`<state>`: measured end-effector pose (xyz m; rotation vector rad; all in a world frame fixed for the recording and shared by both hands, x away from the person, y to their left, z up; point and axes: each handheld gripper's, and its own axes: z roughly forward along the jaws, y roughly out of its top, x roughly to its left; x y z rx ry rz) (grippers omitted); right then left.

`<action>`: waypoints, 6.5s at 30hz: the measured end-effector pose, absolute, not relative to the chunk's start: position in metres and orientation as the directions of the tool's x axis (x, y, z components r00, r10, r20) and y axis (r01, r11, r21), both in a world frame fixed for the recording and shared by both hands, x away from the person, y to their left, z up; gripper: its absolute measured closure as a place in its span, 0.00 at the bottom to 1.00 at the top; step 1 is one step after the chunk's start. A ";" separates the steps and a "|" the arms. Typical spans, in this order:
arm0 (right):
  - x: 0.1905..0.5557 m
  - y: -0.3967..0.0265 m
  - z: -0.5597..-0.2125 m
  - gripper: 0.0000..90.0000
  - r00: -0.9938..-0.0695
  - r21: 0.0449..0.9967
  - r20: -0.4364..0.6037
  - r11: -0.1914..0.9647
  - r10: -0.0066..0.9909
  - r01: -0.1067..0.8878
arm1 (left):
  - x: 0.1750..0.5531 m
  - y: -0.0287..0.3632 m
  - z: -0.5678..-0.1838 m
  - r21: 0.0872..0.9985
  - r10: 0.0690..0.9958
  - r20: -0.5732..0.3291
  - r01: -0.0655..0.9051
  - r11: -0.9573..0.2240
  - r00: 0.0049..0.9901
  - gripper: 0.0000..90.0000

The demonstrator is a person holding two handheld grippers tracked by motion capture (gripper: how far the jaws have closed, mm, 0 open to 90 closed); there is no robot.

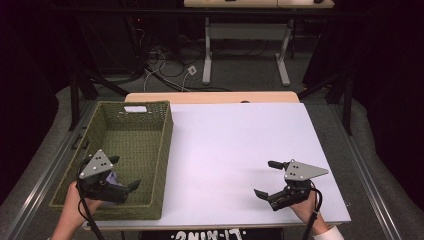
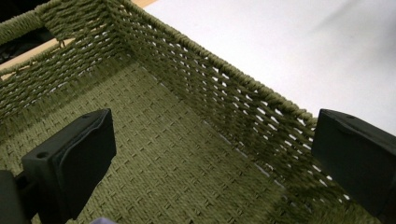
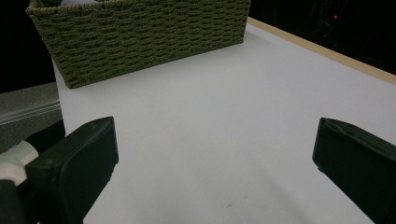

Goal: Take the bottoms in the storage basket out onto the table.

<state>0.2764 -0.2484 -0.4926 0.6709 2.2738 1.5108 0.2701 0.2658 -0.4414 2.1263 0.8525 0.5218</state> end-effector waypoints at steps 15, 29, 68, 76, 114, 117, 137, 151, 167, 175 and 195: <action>0.277 -0.248 -0.493 0.00 -0.836 0.923 -0.010 0.326 0.549 0.203 | 0.287 0.274 -0.437 0.699 0.699 0.102 0.449 -0.557 0.707 0.00; 0.278 -0.248 -0.494 0.00 -0.837 0.922 -0.005 0.326 0.547 0.208 | 0.305 0.284 -0.433 0.594 0.686 0.120 0.502 -0.629 0.718 0.00; 0.277 -0.247 -0.494 0.00 -0.838 0.921 -0.006 0.329 0.545 0.207 | 0.318 0.314 -0.457 0.336 0.666 0.113 0.603 -0.724 0.737 0.00; 0.277 -0.246 -0.494 0.00 -0.838 0.920 -0.012 0.334 0.546 0.205 | 0.323 0.315 -0.463 0.271 0.661 0.114 0.617 -0.739 0.741 0.00; 0.277 -0.246 -0.494 0.00 -0.839 0.922 -0.011 0.331 0.545 0.203 | 0.336 0.315 -0.489 0.018 0.687 0.060 0.687 -0.726 0.724 0.00; 0.277 -0.246 -0.493 0.00 -0.839 0.921 -0.012 0.332 0.544 0.202 | 0.337 0.314 -0.490 0.008 0.691 0.056 0.691 -0.722 0.721 0.00; 0.276 -0.247 -0.493 0.00 -0.838 0.923 -0.009 0.328 0.545 0.203 | 0.333 0.312 -0.495 -0.037 0.682 0.041 0.683 -0.729 0.730 0.24; 0.277 -0.247 -0.492 0.00 -0.836 0.922 -0.009 0.328 0.548 0.205 | 0.330 0.314 -0.493 -0.011 0.661 0.018 0.661 -0.750 0.750 0.55; 0.277 -0.248 -0.492 0.01 -0.832 0.925 -0.012 0.323 0.555 0.202 | 0.328 0.321 -0.478 0.094 0.682 0.039 0.677 -0.730 0.730 0.55; 0.277 -0.249 -0.492 0.01 -0.829 0.926 -0.016 0.321 0.558 0.198 | 0.327 0.319 -0.468 0.151 0.687 0.066 0.673 -0.724 0.724 0.55; 0.278 -0.249 -0.492 0.01 -0.830 0.927 -0.014 0.319 0.558 0.199 | 0.329 0.314 -0.455 0.269 0.712 0.119 0.668 -0.694 0.692 0.55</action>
